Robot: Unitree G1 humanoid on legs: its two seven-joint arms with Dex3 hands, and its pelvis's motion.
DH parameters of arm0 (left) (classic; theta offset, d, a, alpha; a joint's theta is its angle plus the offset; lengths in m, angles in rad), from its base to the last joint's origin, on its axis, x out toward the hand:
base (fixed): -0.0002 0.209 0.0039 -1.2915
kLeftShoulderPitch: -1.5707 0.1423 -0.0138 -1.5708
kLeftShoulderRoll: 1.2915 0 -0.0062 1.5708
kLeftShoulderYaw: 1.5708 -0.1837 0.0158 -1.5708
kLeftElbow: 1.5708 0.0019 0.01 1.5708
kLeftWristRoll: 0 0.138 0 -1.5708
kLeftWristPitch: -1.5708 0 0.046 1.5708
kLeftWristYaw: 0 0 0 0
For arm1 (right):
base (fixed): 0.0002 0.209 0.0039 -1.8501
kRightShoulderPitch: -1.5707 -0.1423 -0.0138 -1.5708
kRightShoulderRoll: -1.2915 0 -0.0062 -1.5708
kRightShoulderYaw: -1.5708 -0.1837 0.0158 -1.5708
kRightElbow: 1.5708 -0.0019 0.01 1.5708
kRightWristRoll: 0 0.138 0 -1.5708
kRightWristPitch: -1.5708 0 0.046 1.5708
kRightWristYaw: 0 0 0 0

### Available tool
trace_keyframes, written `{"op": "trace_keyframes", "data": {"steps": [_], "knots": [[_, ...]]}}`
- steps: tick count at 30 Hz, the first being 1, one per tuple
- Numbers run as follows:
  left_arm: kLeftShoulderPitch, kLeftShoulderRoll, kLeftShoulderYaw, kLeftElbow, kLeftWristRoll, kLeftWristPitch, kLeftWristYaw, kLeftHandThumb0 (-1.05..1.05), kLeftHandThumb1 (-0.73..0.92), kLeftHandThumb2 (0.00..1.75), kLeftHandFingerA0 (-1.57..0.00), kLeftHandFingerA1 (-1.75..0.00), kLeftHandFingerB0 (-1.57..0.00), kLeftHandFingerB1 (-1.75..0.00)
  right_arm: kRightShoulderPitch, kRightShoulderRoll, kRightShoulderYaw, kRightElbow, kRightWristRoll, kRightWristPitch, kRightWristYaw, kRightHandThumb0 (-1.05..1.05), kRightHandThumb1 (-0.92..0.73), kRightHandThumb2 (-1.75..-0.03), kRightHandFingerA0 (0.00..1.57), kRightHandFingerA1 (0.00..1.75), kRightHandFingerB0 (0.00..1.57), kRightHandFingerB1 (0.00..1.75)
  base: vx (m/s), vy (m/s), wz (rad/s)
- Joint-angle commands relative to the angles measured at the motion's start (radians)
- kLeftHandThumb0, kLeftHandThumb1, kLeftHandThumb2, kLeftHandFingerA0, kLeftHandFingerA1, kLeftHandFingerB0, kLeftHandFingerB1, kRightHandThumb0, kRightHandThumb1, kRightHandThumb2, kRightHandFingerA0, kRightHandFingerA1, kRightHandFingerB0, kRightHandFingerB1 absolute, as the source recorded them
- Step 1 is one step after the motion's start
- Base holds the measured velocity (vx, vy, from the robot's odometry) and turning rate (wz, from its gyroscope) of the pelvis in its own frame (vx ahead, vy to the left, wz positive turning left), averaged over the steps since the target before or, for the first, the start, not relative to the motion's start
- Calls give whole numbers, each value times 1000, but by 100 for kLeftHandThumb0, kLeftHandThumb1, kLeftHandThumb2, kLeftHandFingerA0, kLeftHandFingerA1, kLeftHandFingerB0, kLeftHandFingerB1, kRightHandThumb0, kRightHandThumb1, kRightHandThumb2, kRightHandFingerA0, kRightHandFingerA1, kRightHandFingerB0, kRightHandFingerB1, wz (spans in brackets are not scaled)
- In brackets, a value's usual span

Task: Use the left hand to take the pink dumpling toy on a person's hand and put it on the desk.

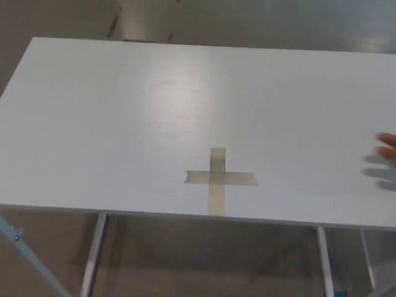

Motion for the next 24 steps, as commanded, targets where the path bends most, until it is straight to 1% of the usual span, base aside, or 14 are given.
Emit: {"op": "trace_keyframes", "data": {"steps": [1,19,24], "knots": [[0,1,3,34,-19,-32,-9,-26,60,58,-68,-44,-48,-38,4,-5,-9,28,7,-18,-34,-16,-66,-59,79,51,54,43,0,0,0],[-5,-1,2,47,-31,-46,-15,-25,59,58,-69,-45,-48,-38,-1,-4,-17,35,8,-19,-37,-15,-65,-59,79,51,54,42,0,0,0],[-8,3,-3,47,-31,-45,-20,-26,59,58,-69,-45,-48,-38,-3,-5,-14,37,5,-16,-36,-15,-66,-60,77,50,55,43,0,0,0]]}}
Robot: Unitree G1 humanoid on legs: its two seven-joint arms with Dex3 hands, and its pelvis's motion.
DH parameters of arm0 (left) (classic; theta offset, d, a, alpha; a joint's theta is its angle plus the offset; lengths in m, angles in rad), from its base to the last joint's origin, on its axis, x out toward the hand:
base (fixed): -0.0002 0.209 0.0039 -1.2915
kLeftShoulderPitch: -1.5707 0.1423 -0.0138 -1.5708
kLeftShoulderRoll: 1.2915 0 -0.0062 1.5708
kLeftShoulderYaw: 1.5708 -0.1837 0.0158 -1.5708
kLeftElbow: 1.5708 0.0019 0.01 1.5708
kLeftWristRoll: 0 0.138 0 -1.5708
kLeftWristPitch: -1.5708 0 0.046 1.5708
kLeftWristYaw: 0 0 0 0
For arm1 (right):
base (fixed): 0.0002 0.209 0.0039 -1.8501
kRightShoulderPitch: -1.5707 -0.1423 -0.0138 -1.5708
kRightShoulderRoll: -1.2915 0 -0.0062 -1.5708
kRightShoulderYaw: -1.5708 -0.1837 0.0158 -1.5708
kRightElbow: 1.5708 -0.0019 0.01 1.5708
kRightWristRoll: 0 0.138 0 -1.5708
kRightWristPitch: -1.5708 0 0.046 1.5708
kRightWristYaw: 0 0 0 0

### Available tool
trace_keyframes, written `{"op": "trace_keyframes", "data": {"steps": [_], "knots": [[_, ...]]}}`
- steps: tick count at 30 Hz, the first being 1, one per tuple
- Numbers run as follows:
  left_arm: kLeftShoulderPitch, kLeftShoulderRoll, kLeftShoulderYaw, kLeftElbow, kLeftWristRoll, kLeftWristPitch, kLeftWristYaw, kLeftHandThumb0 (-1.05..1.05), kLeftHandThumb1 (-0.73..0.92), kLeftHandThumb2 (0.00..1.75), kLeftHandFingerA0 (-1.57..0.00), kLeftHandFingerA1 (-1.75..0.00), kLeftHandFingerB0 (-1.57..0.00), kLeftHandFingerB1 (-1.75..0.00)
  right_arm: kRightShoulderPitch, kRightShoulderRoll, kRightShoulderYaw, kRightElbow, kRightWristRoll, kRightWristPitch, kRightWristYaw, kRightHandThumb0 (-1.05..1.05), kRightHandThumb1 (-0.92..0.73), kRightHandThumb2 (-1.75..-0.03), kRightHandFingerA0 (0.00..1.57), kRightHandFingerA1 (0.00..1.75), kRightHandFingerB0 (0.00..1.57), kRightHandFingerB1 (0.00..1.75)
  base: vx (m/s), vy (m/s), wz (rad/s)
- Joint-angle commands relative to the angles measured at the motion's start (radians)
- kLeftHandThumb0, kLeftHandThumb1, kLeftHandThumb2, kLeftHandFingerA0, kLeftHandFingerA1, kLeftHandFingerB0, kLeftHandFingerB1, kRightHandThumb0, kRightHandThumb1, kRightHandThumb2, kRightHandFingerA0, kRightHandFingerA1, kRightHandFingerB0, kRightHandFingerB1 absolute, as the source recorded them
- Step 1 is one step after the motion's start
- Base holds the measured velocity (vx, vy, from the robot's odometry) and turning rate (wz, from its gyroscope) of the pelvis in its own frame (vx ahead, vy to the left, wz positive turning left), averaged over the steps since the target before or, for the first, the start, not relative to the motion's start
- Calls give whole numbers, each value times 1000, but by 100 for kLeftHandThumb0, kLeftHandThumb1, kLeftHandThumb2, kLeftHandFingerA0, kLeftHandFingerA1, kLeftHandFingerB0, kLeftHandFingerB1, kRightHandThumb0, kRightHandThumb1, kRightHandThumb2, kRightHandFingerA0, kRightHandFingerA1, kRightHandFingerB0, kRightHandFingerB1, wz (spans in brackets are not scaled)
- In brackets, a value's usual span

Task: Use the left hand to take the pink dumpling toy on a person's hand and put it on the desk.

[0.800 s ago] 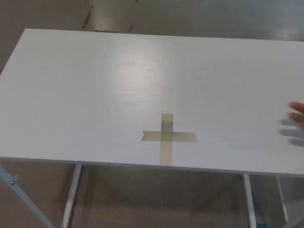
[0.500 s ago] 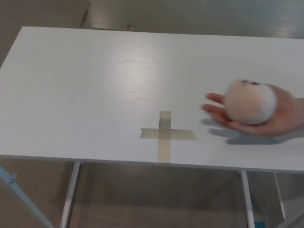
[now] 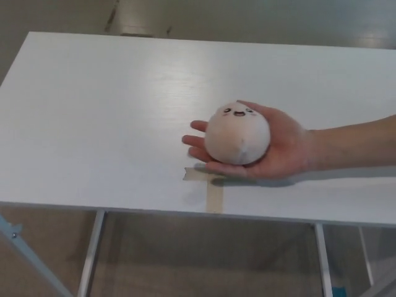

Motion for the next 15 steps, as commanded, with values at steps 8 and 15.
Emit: {"op": "trace_keyframes", "data": {"steps": [8,15], "knots": [[1,1,-12,10,-7,-12,-7,-26,59,58,-69,-44,-49,-38,3,-5,-2,4,7,-4,1,-16,-66,-59,77,50,56,43,0,0,0],[-2,2,-22,10,-2,-10,-1,-26,59,58,-68,-44,-49,-38,1,-6,2,4,2,1,0,-18,-67,-60,77,49,57,43,0,0,0]]}}
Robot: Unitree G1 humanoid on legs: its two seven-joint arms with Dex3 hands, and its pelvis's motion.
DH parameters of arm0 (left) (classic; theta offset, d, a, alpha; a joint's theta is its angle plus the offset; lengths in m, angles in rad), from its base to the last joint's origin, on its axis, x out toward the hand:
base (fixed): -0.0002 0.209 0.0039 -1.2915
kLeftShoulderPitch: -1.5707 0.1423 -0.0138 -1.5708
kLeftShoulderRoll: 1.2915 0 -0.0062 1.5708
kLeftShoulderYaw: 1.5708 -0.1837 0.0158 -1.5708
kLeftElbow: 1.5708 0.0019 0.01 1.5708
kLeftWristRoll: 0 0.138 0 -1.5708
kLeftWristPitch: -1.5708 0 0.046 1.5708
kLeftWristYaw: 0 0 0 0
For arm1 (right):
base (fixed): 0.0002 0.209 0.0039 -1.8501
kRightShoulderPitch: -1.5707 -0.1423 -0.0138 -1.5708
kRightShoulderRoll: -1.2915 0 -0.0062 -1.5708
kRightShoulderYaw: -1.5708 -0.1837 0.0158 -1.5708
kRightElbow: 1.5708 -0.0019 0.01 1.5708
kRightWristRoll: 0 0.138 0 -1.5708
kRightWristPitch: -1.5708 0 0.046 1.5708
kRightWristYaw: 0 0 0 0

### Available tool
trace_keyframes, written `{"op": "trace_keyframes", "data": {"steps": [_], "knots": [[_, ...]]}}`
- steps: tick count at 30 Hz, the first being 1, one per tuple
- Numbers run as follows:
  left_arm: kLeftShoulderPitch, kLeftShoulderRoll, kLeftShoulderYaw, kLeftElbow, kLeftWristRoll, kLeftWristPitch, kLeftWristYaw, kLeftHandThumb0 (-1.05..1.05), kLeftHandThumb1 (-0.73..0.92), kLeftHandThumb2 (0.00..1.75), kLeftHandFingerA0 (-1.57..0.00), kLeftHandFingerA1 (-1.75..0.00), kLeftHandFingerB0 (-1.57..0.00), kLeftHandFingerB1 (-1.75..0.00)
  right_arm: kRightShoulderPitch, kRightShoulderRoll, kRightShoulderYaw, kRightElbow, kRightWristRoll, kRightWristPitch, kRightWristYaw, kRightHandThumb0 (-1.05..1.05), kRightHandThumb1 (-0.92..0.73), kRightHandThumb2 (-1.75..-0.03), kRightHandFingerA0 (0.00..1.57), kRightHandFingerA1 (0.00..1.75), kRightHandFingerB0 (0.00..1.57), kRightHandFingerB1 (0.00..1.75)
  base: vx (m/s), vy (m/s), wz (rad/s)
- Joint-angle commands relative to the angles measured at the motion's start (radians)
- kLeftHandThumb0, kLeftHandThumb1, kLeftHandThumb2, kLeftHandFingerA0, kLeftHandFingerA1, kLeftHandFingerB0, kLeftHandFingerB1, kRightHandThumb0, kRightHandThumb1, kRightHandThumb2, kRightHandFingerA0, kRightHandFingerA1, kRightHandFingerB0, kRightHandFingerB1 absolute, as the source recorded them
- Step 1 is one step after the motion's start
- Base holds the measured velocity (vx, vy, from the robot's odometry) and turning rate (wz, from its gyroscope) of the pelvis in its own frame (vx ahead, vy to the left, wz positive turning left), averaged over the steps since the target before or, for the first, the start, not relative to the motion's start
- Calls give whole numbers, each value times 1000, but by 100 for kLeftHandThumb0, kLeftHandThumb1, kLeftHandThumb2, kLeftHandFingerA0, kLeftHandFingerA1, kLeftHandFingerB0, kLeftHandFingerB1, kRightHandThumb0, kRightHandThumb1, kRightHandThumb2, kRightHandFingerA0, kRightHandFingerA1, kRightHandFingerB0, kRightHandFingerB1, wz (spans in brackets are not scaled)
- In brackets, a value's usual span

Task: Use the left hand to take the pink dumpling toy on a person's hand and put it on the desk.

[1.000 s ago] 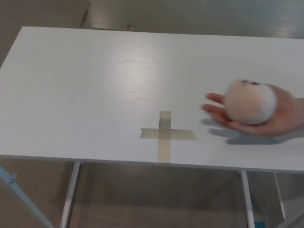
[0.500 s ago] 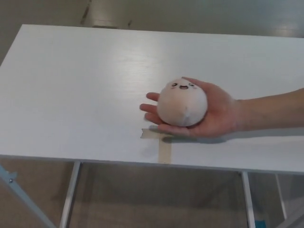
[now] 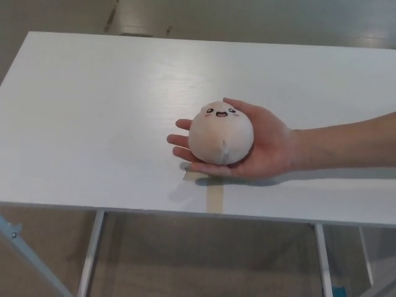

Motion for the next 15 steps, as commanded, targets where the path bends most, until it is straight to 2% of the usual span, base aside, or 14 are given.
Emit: {"op": "trace_keyframes", "data": {"steps": [1,7,10,14,15], "knots": [[1,2,-7,7,-1,-9,-1,-26,59,58,-68,-44,-49,-38,2,-6,2,3,2,-1,1,-18,-67,-60,77,49,57,43,0,0,0],[0,-6,-12,-31,-9,-61,-30,-26,59,58,-68,-45,-49,-38,3,-2,-3,2,7,-7,3,-18,-68,-60,77,49,56,43,0,0,0],[33,-3,-31,-94,-9,-117,-97,-28,59,58,-67,-45,-49,-38,5,-5,-1,2,5,-7,6,-18,-67,-60,77,49,56,43,0,0,0],[153,32,-28,-264,-59,-229,-258,-29,57,57,-66,-45,-49,-39,10,-6,-1,0,5,-13,6,-18,-67,-60,77,49,57,43,0,0,0],[179,35,-20,-310,-76,-227,-276,-39,48,69,-60,-53,-45,-47,10,-6,0,0,5,-12,5,-18,-67,-60,77,49,57,43,0,0,0]]}}
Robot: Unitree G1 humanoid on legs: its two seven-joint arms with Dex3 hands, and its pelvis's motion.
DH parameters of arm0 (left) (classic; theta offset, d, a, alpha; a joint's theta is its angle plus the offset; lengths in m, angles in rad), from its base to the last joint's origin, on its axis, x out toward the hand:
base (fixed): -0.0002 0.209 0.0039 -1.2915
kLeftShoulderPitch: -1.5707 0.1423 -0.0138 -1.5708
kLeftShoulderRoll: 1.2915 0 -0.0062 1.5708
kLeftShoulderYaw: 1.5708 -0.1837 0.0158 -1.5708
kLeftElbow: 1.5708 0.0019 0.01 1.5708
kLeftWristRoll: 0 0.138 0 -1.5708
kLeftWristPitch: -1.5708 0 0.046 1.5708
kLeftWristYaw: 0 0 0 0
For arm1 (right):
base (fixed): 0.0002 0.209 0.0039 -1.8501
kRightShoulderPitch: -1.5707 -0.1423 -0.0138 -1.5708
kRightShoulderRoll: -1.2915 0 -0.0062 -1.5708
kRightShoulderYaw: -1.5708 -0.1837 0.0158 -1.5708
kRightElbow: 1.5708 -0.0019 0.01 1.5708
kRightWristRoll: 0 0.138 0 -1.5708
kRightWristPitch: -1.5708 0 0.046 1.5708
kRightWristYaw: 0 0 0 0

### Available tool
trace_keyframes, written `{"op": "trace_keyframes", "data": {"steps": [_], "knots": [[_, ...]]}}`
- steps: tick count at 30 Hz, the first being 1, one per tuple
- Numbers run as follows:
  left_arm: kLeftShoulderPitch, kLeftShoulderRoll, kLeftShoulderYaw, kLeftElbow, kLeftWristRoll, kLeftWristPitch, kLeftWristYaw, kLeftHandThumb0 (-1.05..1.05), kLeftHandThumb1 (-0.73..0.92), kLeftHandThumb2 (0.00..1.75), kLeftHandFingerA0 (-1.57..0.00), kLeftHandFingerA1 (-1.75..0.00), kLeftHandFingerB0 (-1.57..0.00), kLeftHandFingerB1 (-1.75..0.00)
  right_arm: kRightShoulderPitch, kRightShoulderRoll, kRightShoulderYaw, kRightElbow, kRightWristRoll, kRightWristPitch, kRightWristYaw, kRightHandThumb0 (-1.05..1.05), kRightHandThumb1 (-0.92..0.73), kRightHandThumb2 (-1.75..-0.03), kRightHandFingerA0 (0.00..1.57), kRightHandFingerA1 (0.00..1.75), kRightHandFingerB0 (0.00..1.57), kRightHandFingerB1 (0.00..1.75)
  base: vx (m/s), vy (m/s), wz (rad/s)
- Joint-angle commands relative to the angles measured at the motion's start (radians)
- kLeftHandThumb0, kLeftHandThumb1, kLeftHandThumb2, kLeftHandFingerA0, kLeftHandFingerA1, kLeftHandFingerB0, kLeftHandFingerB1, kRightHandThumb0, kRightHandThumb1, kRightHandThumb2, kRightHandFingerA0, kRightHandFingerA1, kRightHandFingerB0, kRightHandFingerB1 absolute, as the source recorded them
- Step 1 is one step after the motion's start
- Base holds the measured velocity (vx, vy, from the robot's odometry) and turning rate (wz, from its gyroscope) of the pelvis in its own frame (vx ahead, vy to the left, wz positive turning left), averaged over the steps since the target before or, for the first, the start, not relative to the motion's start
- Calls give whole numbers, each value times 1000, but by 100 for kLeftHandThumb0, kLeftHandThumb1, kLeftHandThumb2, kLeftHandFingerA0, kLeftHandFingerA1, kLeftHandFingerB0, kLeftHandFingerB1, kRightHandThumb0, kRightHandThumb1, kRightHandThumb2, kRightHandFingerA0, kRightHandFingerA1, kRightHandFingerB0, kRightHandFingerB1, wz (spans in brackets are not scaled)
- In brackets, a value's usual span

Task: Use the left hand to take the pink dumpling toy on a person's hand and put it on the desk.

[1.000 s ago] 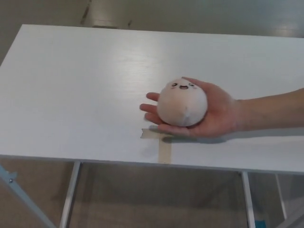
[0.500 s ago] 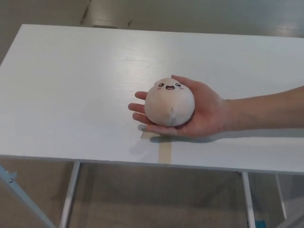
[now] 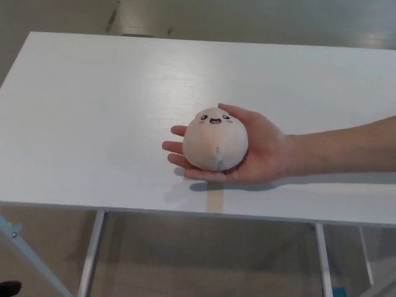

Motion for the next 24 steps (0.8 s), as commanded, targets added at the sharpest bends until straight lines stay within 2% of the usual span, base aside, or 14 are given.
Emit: {"op": "trace_keyframes", "data": {"steps": [1,5,6,7,10,14,16,18,19,24], "knots": [[179,36,22,-257,-94,-122,-211,-39,47,69,-58,-52,-45,-46,10,-6,2,1,3,-8,4,-18,-67,-60,77,49,57,43,0,0,0],[380,44,83,-576,-166,-85,-236,-41,45,69,-56,-51,-46,-47,9,-6,7,2,-1,-5,5,-18,-68,-60,77,49,56,43,0,0,0],[380,44,83,-576,-166,-85,-236,-41,45,69,-56,-51,-46,-47,9,-6,7,2,-1,-5,5,-18,-68,-60,77,49,56,43,0,0,0],[479,46,121,-715,-199,-88,-246,-41,45,69,-56,-51,-47,-47,7,-7,9,1,-4,-4,7,-19,-68,-60,77,49,56,43,0,0,0],[631,54,198,-911,-269,-120,-296,-43,45,69,-56,-52,-47,-47,3,-11,9,2,-4,-3,6,-18,-67,-60,77,49,56,43,0,0,0],[726,70,278,-1061,-352,-123,-363,-42,44,69,-57,-52,-47,-47,1,-15,5,4,-1,-2,3,-18,-67,-60,78,50,56,43,0,0,0],[794,82,386,-1214,-486,-121,-434,-42,44,69,-57,-54,-45,-48,2,-13,1,3,3,-3,2,-18,-67,-60,79,50,56,43,0,0,0],[803,81,403,-1240,-509,-115,-443,-42,44,69,-57,-54,-45,-48,1,-13,2,3,3,-2,3,-18,-67,-60,79,50,56,43,0,0,0],[852,66,500,-1395,-677,-89,-490,-44,42,69,-56,-56,-41,-48,5,-10,3,2,3,-1,2,-18,-67,-59,79,50,56,43,0,0,0],[870,60,612,-1613,-905,-62,-506,-47,40,69,-55,-59,-34,-46,6,-9,11,1,-5,-2,1,-18,-67,-59,79,50,56,43,0,0,0]]}}
